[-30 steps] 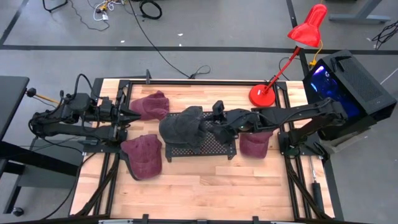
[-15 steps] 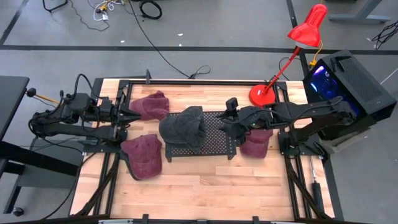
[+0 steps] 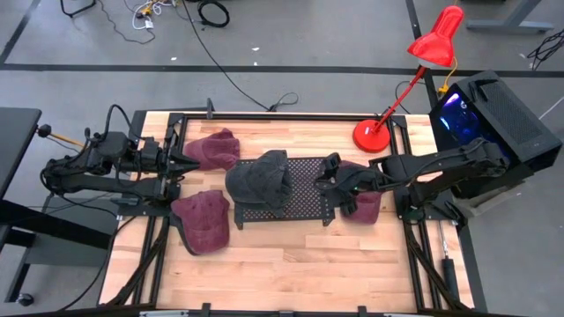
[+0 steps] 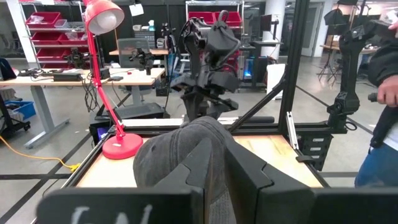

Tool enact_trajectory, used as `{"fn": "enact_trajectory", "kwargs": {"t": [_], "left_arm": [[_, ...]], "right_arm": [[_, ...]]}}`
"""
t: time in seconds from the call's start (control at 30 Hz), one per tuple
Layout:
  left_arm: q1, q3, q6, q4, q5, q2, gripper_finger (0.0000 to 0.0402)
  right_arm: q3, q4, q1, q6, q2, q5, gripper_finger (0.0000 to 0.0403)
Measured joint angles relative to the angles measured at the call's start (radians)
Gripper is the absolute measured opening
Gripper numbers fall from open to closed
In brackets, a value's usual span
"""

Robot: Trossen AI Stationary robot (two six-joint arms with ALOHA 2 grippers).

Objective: Pick & Place hat
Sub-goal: Put the right red cap on the shelf

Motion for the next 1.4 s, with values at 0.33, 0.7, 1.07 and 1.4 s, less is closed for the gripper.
{"fn": "enact_trajectory", "kwargs": {"t": [0.33, 0.7, 1.07, 1.4], "left_arm": [[0.000, 0.000, 0.000, 0.000, 0.000, 0.000, 0.0048], [0.000, 0.000, 0.000, 0.000, 0.000, 0.000, 0.0048], [0.000, 0.000, 0.000, 0.000, 0.000, 0.000, 0.0048], [0.000, 0.000, 0.000, 0.000, 0.000, 0.000, 0.0048]], "right_arm": [[-0.009, -0.019, 0.000, 0.038, 0.000, 0.002, 0.0233], [-0.009, -0.016, 0.000, 0.051, 0.000, 0.002, 0.0233], [-0.009, -0.022, 0.000, 0.101, 0.000, 0.002, 0.0233], [-0.009, -0.114, 0.000, 0.175, 0.000, 0.006, 0.0233]]}}
